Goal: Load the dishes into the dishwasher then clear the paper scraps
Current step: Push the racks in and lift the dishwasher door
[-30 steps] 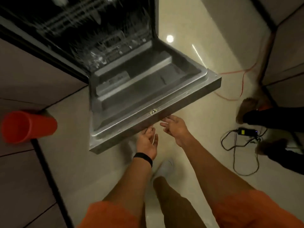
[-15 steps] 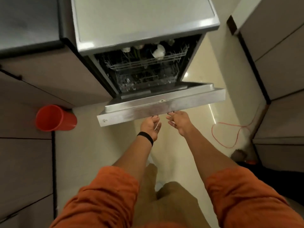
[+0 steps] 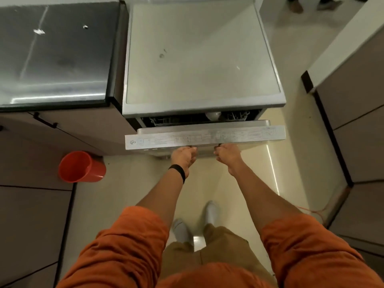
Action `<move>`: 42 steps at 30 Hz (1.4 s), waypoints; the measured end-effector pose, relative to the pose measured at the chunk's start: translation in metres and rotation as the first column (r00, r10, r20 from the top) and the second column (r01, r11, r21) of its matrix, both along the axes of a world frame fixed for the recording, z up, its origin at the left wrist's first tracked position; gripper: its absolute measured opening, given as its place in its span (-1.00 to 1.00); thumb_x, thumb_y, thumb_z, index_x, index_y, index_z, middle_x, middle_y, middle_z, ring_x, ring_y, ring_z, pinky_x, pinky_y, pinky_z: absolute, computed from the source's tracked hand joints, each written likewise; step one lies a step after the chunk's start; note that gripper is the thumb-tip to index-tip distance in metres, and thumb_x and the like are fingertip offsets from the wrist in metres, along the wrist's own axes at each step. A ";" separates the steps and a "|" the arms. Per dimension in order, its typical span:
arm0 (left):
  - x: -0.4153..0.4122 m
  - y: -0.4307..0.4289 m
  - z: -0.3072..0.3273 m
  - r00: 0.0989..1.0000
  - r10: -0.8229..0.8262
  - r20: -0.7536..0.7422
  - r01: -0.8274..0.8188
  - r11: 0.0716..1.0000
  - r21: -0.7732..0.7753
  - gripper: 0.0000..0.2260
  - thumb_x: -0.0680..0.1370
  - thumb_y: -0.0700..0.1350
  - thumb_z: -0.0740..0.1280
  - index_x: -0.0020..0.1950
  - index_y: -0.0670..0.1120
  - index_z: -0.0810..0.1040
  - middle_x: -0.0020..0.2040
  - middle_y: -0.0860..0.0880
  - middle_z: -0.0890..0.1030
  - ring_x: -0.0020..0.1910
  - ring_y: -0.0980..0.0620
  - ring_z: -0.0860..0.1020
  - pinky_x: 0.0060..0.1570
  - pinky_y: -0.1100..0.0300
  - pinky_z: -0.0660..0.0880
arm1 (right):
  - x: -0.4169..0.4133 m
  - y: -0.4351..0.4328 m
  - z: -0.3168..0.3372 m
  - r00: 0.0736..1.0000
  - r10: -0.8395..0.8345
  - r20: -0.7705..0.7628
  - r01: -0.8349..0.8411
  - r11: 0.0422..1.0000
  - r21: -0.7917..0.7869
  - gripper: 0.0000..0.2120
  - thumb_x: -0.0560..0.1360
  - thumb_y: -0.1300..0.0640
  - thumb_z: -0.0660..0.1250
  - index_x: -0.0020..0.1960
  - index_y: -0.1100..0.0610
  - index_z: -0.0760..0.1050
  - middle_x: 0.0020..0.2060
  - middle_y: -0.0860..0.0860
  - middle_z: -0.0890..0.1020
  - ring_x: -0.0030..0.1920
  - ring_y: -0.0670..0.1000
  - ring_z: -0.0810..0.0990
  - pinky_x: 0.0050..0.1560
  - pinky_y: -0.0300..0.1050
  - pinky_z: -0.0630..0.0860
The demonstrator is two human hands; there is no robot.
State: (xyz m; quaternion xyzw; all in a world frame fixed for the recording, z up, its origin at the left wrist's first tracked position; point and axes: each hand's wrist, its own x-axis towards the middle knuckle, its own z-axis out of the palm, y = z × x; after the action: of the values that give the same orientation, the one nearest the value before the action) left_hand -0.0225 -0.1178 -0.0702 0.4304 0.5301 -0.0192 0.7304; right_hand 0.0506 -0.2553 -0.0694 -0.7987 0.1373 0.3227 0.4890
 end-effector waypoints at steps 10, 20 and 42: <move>0.091 0.046 0.013 0.974 -0.222 -0.046 0.226 0.943 0.242 -0.76 0.53 -0.46 0.30 0.18 -0.34 0.55 0.05 -0.21 0.66 -0.17 -0.03 0.60 -0.39 0.29 0.52 | 0.095 0.036 0.005 0.934 0.351 0.061 -0.336 0.925 -0.175 -0.54 0.50 0.29 0.37 0.35 0.31 0.33 0.03 0.18 0.57 0.04 0.14 0.59 -0.01 -0.01 0.54; 0.094 0.057 -0.006 0.938 -0.339 -0.076 0.346 0.900 0.263 -0.70 0.47 -0.44 0.38 0.17 -0.23 0.61 0.11 -0.11 0.69 0.16 -0.05 0.62 0.28 0.02 0.52 | 0.095 0.043 -0.011 0.958 0.277 0.071 -0.263 0.951 -0.161 -0.42 0.43 0.28 0.43 0.34 0.25 0.20 0.25 0.17 0.45 0.22 0.21 0.53 0.27 0.21 0.53; 0.036 0.154 0.124 0.717 -0.604 -0.348 0.431 -0.008 0.903 -0.63 0.61 0.03 0.31 0.41 0.00 0.47 0.30 -0.03 0.60 0.29 -0.11 0.52 0.22 -0.05 0.49 | 0.049 0.121 0.125 0.573 0.650 0.499 -0.426 0.757 -0.496 -0.51 0.52 0.12 0.37 0.42 0.07 0.37 0.31 0.10 0.49 0.24 0.15 0.52 0.11 0.02 0.46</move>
State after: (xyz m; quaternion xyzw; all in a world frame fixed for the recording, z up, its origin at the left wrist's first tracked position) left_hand 0.0131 0.0358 0.0534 0.9415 0.1719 0.0692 0.2814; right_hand 0.0999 -0.1342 0.0559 -0.9293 -0.2423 0.1351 0.2438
